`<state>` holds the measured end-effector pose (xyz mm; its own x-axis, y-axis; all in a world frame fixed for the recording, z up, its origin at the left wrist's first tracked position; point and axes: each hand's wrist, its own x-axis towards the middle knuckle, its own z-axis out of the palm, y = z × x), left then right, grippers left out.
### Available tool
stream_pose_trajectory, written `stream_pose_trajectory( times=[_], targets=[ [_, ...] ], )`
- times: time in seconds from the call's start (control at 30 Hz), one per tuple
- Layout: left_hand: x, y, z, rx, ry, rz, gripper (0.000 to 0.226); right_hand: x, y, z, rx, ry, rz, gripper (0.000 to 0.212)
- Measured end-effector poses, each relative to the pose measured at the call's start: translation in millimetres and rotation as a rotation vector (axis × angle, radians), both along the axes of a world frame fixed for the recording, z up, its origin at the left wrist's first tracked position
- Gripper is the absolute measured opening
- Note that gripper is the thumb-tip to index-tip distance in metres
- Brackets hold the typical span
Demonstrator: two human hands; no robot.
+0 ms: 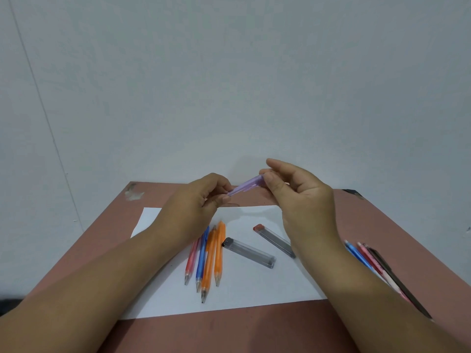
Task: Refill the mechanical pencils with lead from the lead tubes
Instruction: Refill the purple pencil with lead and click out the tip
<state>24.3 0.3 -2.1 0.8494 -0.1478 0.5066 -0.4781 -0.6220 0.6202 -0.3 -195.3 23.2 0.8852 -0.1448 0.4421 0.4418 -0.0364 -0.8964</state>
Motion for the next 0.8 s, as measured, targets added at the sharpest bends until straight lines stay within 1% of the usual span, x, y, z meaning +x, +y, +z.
stream_pose_trajectory(
  times=[0.07, 0.13, 0.2, 0.27, 0.33, 0.43, 0.5, 0.53, 0.6, 0.7, 0.8],
  targets=[
    [-3, -4, 1, 0.031, -0.029, -0.017, 0.013, 1, 3, 0, 0.108, 0.097, 0.085, 0.018],
    [-6, -9, 2, 0.066, -0.043, -0.042, 0.01, 1, 7, 0, 0.263, 0.195, 0.186, 0.016],
    [-8, -12, 2, 0.085, -0.05, -0.067, 0.009, 1, 9, 1, 0.406, 0.28, 0.258, 0.024],
    [-11, -15, 2, 0.093, -0.05, -0.092, 0.011, 2, 9, 1, 0.497, 0.34, 0.266, 0.031],
    [-15, -18, 4, 0.075, -0.023, -0.133, 0.012, 6, 8, 2, 0.607, 0.37, 0.273, 0.035],
    [-19, -20, 5, 0.051, 0.026, -0.195, 0.017, 15, 2, 3, 0.882, 0.38, 0.334, 0.04],
    [-22, -22, 6, -0.02, 0.113, -0.235, 0.019, 19, -6, 5, 1.019, 0.399, 0.371, 0.046],
    [-23, -22, 7, -0.069, 0.172, -0.264, 0.023, 20, -9, 4, 1.045, 0.395, 0.387, 0.047],
    [-24, -22, 8, -0.152, 0.25, -0.323, 0.039, 20, -15, 4, 1.048, 0.353, 0.413, 0.043],
    [-26, -21, 9, -0.209, 0.26, -0.354, 0.053, 20, -18, 2, 1.07, 0.295, 0.434, 0.035],
    [-27, -21, 8, -0.217, 0.257, -0.356, 0.056, 20, -18, 1, 1.073, 0.264, 0.415, 0.025]
  ],
)
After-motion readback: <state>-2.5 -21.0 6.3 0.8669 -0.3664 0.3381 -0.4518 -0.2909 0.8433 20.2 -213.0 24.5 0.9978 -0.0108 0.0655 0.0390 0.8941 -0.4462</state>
